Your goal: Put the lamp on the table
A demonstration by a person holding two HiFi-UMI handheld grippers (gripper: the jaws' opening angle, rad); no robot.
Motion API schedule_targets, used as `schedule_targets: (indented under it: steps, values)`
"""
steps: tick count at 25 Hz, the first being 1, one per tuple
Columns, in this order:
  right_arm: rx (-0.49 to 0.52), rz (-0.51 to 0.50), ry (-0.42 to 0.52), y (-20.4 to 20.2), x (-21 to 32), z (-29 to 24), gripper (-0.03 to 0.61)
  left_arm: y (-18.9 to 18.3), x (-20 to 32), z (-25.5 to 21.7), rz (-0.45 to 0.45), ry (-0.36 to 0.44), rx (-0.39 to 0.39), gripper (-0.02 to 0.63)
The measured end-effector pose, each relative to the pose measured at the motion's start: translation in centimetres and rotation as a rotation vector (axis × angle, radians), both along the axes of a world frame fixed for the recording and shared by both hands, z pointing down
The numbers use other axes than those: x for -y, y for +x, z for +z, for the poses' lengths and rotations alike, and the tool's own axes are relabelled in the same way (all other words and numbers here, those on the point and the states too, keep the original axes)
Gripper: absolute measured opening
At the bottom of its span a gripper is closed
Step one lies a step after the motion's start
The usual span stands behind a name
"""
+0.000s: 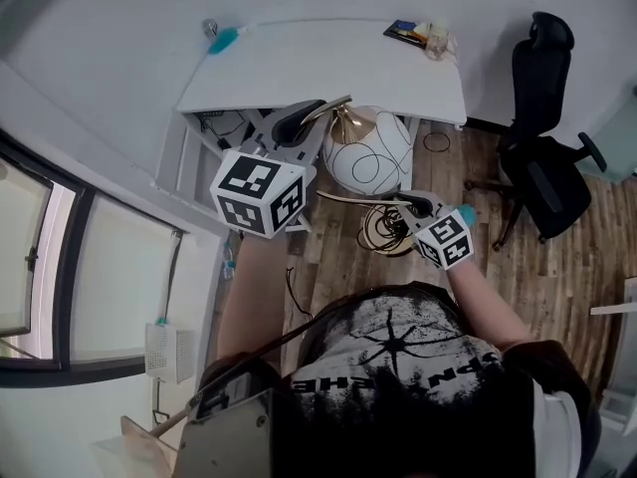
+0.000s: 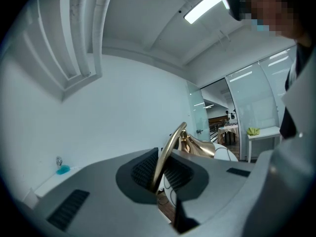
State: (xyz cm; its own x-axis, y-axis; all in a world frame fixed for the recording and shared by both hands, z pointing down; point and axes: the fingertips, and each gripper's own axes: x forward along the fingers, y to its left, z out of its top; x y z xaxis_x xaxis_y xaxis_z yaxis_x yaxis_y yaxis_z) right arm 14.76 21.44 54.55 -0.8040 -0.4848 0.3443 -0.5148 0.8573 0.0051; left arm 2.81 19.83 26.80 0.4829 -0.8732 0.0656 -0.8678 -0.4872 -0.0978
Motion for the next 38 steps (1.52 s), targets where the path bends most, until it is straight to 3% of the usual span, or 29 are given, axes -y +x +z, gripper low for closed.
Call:
schedule_targets:
  steps: [16,38]
  values:
    - [-0.026,-0.059,-0.075,-6.0,5.3,2.6,0.019,-6.6,6.0,2.9,-0.053,-0.061,-0.022,0.029]
    - [-0.046,-0.191,-0.109,-11.0,27.3,2.8,0.018,-12.1,27.2,3.3,-0.178,-0.084,-0.035,0.029]
